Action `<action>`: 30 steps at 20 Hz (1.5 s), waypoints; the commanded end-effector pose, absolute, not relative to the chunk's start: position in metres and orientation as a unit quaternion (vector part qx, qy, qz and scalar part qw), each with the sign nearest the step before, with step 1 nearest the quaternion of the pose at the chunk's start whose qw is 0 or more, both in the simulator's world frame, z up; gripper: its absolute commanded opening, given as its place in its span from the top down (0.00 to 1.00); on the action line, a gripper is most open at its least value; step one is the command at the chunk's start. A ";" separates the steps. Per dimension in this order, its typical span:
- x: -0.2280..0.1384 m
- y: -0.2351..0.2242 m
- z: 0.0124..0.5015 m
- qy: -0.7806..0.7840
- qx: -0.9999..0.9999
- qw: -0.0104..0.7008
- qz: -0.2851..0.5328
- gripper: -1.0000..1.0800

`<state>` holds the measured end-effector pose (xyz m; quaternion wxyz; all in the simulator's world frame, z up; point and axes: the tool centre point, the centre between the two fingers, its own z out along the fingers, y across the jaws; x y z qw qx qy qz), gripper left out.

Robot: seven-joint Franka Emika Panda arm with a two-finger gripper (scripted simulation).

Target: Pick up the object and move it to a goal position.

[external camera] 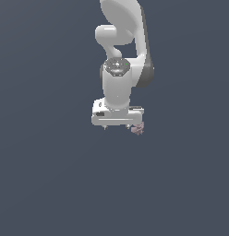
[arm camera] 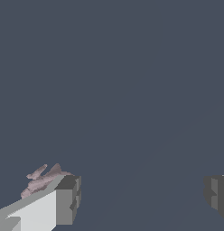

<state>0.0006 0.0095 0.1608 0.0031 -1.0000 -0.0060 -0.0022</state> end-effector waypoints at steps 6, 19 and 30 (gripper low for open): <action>-0.001 -0.006 0.157 -0.006 -1.000 -0.004 0.005 0.04; -0.006 -0.003 0.150 0.000 -1.000 -0.009 0.009 0.04; -0.035 0.064 0.124 0.035 -0.999 -0.005 0.004 0.04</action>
